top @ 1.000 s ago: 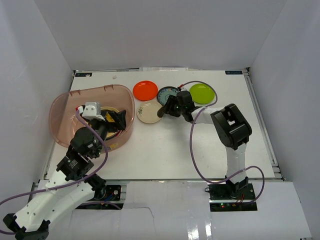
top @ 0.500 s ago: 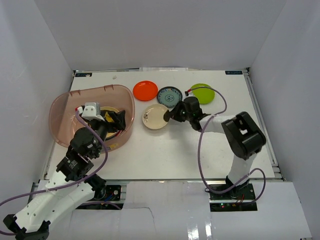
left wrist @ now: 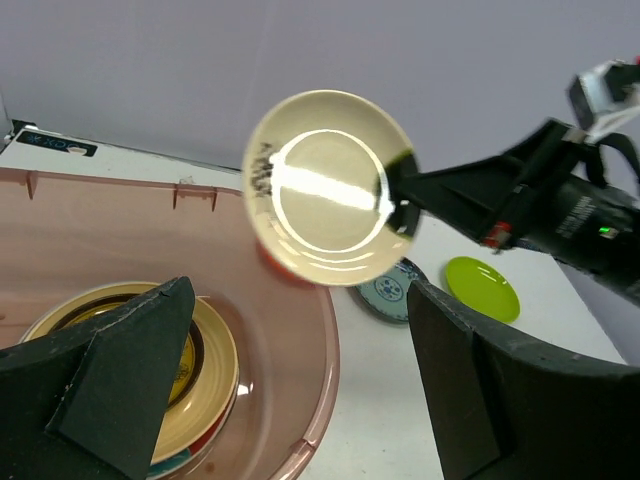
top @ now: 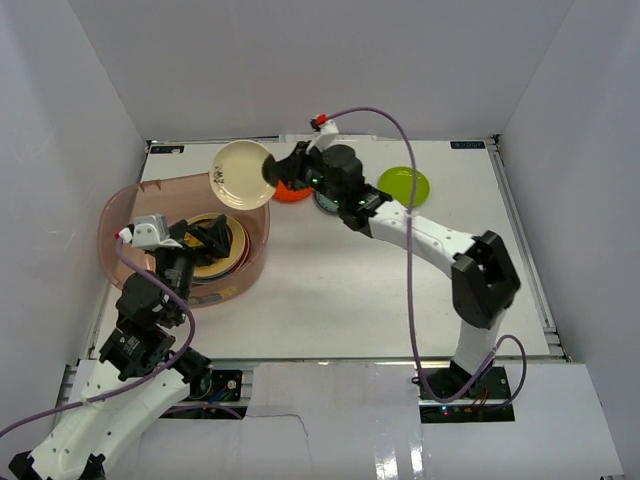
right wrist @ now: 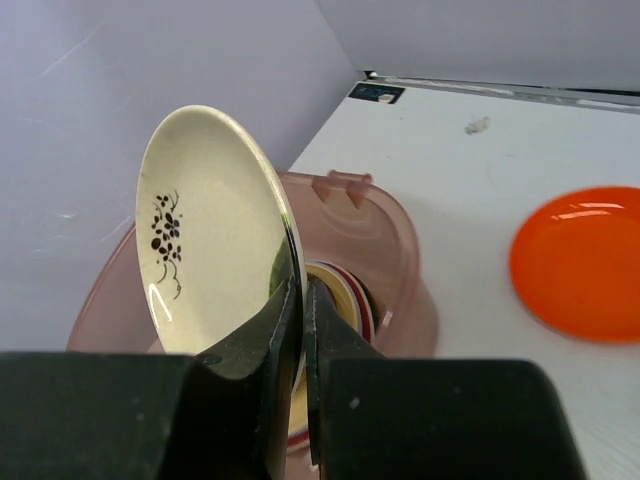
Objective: Place the plates into the plastic bin on the countertop
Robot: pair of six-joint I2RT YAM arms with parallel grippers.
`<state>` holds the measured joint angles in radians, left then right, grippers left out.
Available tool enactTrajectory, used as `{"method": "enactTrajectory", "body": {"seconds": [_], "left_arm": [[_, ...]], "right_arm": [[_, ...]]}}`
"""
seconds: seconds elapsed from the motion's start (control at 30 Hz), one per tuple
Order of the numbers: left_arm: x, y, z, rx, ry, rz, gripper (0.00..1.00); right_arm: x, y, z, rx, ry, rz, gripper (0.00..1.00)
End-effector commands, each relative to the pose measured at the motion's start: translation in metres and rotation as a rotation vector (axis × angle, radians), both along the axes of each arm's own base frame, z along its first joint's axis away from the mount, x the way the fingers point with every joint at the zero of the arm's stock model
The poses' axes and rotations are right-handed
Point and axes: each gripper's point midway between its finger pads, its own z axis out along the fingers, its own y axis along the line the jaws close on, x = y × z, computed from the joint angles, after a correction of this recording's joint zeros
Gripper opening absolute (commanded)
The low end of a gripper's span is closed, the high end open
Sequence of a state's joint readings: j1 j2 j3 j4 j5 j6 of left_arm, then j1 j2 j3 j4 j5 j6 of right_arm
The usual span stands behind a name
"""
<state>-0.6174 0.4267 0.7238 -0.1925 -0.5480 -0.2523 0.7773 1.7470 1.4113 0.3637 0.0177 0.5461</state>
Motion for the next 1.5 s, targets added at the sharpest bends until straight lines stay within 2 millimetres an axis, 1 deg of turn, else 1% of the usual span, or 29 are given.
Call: {"method": "enactTrajectory", "body": {"seconds": [0.0, 0.03, 0.07, 0.1, 0.13, 0.17, 0.2, 0.27, 0.3, 0.47, 0.5, 0.53, 0.6, 0.63, 0.67, 0.73, 0.77, 0.8, 0.83, 0.87, 0.9, 0.93, 0.97, 1.03, 1.07, 1.1, 1.17, 1.23, 1.47], "left_arm": [[0.001, 0.009, -0.002, -0.002, -0.004, 0.047, 0.98], [0.001, 0.010, -0.002, -0.006, -0.005, 0.051, 0.98], [0.001, 0.012, -0.002, -0.010, -0.005, 0.062, 0.98], [0.001, 0.013, -0.001, -0.009, -0.007, 0.067, 0.98], [0.001, 0.013, -0.002, -0.011, -0.006, 0.069, 0.98], [0.000, 0.016, -0.001, -0.013, -0.008, 0.078, 0.98], [0.000, 0.017, -0.001, -0.016, -0.010, 0.081, 0.98], [-0.001, 0.018, 0.000, -0.019, -0.015, 0.085, 0.98], [-0.001, 0.018, 0.000, -0.019, -0.017, 0.085, 0.98], [0.000, 0.016, -0.001, -0.015, -0.012, 0.079, 0.98], [0.001, 0.016, -0.001, -0.010, -0.008, 0.079, 0.98], [0.002, 0.015, -0.003, -0.008, -0.004, 0.077, 0.98], [0.002, 0.015, -0.003, -0.007, -0.002, 0.080, 0.98], [0.002, 0.016, -0.004, -0.006, -0.001, 0.082, 0.98], [0.003, 0.016, -0.004, -0.006, -0.001, 0.082, 0.98], [0.003, 0.016, -0.005, -0.003, 0.001, 0.083, 0.98], [0.004, 0.015, -0.005, -0.001, 0.004, 0.082, 0.98], [0.004, 0.015, -0.005, -0.002, 0.004, 0.082, 0.98], [0.004, 0.014, -0.006, -0.001, 0.006, 0.076, 0.98], [0.004, 0.013, -0.006, -0.001, 0.006, 0.072, 0.98], [0.004, 0.013, -0.005, -0.004, 0.005, 0.071, 0.98], [0.004, 0.012, -0.005, -0.004, 0.004, 0.068, 0.98], [0.004, 0.011, -0.006, -0.002, 0.007, 0.060, 0.98], [0.004, 0.009, -0.005, -0.003, 0.005, 0.051, 0.98], [0.004, 0.008, -0.005, -0.002, 0.007, 0.044, 0.98], [0.004, 0.007, -0.005, -0.003, 0.007, 0.041, 0.98], [0.005, 0.006, -0.006, 0.002, 0.010, 0.035, 0.98], [0.006, 0.005, -0.007, 0.006, 0.013, 0.031, 0.98], [0.008, 0.003, -0.009, 0.016, 0.022, 0.030, 0.98]], "right_arm": [[0.005, 0.055, -0.032, -0.115, -0.006, 0.059, 0.08], [0.006, 0.065, -0.040, -0.146, 0.010, 0.069, 0.08], [0.010, 0.080, -0.014, -0.118, -0.033, 0.081, 0.08], [0.008, 0.101, -0.040, -0.154, -0.008, 0.111, 0.08], [0.008, 0.110, -0.042, -0.159, -0.006, 0.121, 0.08], [0.007, 0.122, -0.029, -0.143, -0.020, 0.135, 0.08], [0.003, 0.136, -0.051, -0.170, -0.002, 0.159, 0.08], [-0.004, 0.152, -0.049, -0.168, -0.013, 0.171, 0.08], [-0.005, 0.159, -0.065, -0.184, 0.006, 0.181, 0.09], [-0.009, 0.169, -0.079, -0.174, 0.041, 0.201, 0.18], [-0.010, 0.170, -0.076, -0.167, 0.036, 0.206, 0.23], [-0.010, 0.170, -0.073, -0.166, 0.031, 0.206, 0.36], [-0.012, 0.165, -0.058, -0.165, 0.004, 0.206, 0.50], [-0.012, 0.162, -0.052, -0.165, -0.006, 0.205, 0.51], [-0.014, 0.154, -0.029, -0.145, -0.033, 0.199, 0.52], [-0.015, 0.138, -0.031, -0.170, -0.039, 0.191, 0.51], [-0.013, 0.118, -0.002, -0.141, -0.071, 0.167, 0.48], [-0.008, 0.103, 0.002, -0.136, -0.077, 0.133, 0.43], [-0.001, 0.074, -0.004, -0.140, -0.069, 0.087, 0.33], [0.007, 0.057, -0.012, -0.146, -0.057, 0.038, 0.26], [0.015, 0.038, -0.022, -0.153, -0.030, -0.006, 0.12], [0.019, 0.016, -0.061, -0.195, 0.035, -0.045, 0.08], [0.036, -0.018, -0.061, -0.162, 0.070, -0.121, 0.08], [0.050, -0.078, -0.095, -0.140, 0.137, -0.248, 0.08], [0.055, -0.098, -0.105, -0.095, 0.179, -0.321, 0.08], [0.059, -0.114, -0.116, -0.071, 0.210, -0.355, 0.21], [0.070, -0.147, -0.140, -0.027, 0.276, -0.422, 0.35], [0.083, -0.171, -0.163, -0.023, 0.331, -0.487, 0.43], [0.115, -0.189, -0.217, 0.029, 0.471, -0.537, 0.45]]}}
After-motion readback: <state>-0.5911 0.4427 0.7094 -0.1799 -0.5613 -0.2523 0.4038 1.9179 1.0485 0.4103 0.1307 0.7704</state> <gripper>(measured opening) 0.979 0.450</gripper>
